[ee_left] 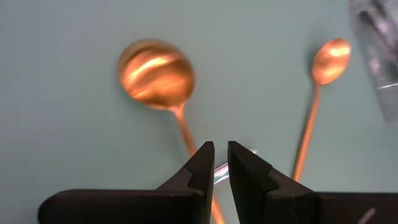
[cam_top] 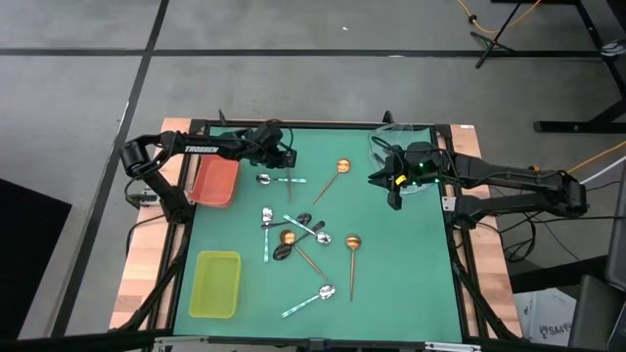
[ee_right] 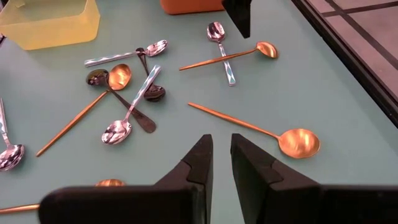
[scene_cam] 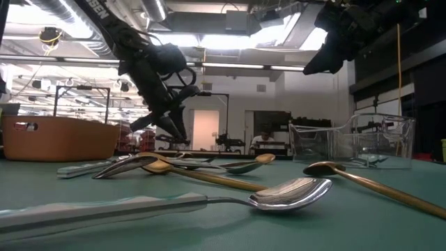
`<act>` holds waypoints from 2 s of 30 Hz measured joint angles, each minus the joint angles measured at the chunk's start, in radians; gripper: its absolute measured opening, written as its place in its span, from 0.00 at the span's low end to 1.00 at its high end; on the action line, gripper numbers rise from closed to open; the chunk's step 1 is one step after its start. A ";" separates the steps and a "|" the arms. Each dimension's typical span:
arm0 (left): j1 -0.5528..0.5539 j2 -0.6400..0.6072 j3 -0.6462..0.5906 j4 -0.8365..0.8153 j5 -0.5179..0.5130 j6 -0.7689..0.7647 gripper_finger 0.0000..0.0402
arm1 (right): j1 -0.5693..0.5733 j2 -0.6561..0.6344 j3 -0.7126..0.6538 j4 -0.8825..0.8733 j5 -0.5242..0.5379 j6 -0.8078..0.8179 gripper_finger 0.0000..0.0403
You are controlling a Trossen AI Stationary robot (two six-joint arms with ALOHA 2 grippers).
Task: Sort silverware by color (type)
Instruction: Put the gold spoon into the orange bin
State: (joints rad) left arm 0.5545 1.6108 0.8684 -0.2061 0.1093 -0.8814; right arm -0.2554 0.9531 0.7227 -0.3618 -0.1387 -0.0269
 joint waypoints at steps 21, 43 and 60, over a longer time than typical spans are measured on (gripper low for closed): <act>-0.034 0.000 0.000 -0.040 -0.091 0.008 0.10 | 0.000 0.000 0.000 0.000 0.000 0.000 0.13; -0.067 0.107 0.000 0.058 -0.149 0.019 0.28 | 0.000 0.000 0.000 -0.006 0.000 0.000 0.13; -0.066 0.162 0.000 0.106 -0.148 0.016 0.27 | 0.000 0.000 0.000 -0.007 0.000 0.000 0.13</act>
State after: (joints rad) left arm 0.4882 1.7729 0.8688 -0.0998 -0.0391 -0.8654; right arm -0.2553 0.9531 0.7227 -0.3687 -0.1388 -0.0269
